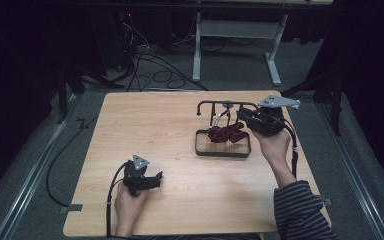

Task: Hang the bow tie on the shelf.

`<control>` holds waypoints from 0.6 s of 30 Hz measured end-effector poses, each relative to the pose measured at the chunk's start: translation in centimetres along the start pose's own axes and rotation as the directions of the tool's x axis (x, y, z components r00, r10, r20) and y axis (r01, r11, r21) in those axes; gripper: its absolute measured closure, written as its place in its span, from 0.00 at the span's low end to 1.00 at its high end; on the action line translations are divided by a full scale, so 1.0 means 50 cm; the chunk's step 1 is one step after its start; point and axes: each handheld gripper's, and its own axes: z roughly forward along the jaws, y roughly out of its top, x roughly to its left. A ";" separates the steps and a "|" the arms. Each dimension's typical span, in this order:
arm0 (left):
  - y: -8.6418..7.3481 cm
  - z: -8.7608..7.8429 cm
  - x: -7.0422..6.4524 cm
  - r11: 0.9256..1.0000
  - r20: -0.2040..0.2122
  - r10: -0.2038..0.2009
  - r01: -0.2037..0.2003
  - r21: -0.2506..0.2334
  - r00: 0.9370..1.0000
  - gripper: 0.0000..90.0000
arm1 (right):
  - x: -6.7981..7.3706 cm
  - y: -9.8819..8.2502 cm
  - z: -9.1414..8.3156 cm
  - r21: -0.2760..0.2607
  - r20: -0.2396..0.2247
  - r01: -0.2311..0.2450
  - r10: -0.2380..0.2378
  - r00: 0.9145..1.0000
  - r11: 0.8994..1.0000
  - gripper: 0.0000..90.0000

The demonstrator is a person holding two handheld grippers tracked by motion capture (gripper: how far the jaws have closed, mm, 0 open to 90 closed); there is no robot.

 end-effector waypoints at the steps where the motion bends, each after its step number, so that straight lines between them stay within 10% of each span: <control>1: 0.000 0.000 0.000 1.000 0.000 0.000 0.000 0.000 1.000 0.19 | 0.000 -0.001 -0.001 -0.003 -0.001 -0.001 0.001 1.000 1.000 0.85; 18: 0.000 0.000 0.000 1.000 0.000 -0.001 0.001 0.000 1.000 0.19 | -0.019 -0.040 -0.028 0.001 -0.024 -0.044 0.044 0.999 0.999 0.77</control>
